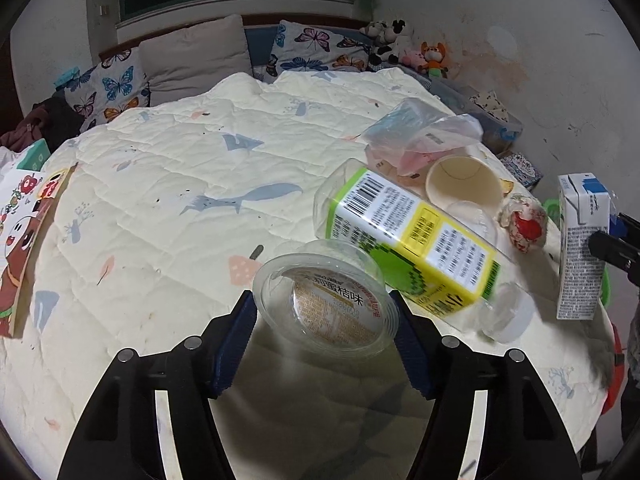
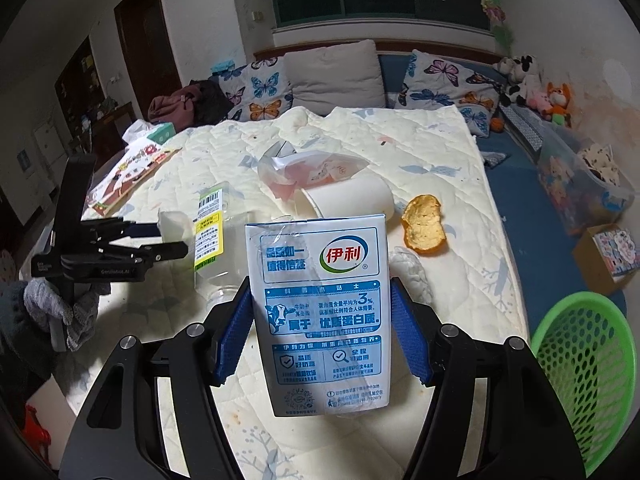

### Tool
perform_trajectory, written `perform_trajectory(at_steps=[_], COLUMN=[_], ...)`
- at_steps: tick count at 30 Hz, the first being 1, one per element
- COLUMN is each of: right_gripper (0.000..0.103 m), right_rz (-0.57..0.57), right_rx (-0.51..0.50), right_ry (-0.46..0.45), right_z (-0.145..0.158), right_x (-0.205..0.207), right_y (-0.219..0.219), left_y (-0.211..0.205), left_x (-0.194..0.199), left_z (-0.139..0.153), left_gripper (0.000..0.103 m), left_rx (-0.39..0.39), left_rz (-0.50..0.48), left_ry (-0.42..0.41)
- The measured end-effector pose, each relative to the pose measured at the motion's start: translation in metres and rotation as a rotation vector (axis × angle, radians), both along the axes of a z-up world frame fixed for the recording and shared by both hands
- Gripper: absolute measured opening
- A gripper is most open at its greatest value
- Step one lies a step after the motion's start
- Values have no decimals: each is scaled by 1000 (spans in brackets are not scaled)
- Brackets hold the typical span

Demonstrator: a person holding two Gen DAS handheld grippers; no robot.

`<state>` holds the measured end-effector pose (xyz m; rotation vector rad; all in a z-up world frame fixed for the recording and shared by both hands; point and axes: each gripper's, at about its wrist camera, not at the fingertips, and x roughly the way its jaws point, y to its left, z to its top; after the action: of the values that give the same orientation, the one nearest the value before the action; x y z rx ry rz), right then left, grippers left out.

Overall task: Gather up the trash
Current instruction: 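Grasp the white milk carton with the right tool while the left tool grasps the clear cup, then carry the carton and clear cup to the green basket and open both tools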

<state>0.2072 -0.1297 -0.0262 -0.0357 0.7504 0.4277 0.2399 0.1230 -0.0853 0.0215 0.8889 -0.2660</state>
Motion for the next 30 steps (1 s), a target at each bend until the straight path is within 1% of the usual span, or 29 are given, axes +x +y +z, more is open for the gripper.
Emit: perform_trajectory(at_steps=[4,8,13,16,19,22,26,30], right_gripper=[65,65,65,65,65,65,65,65], right_rz=[-27,-77,-175,-247,-337,-405,-504,-577], right_rx=[18,38,49,42,20,-6,-20,-21], right_ry=[-12,-28,-42,-45,-34,-20,20,77], right_z=[4,10,13,11,3,-8,-30,-56], right_x=[-10,-21,-33,-39,-42,-43,-41,-36], right_y=[-14,-38,-83,-117,-158,-189,-235,-271], left_y=[-4,-19,-46,-68,-94,-120,-154,-180], left_x=[-18,-36,-52,-57,-58,-58,-53,-46], left_z=[12,35,65,80,90,96,97,93], left_gripper=[64,64,64,64,64,64,64,64], left_rx=[-13,-11,-9,-29,-41,-51,-60,-63], left_rz=[-4,-37,-100,-144,-187,-227,-275,-306], left_ry=[-24,-72,-132,-151,-167,-171,-164,-146])
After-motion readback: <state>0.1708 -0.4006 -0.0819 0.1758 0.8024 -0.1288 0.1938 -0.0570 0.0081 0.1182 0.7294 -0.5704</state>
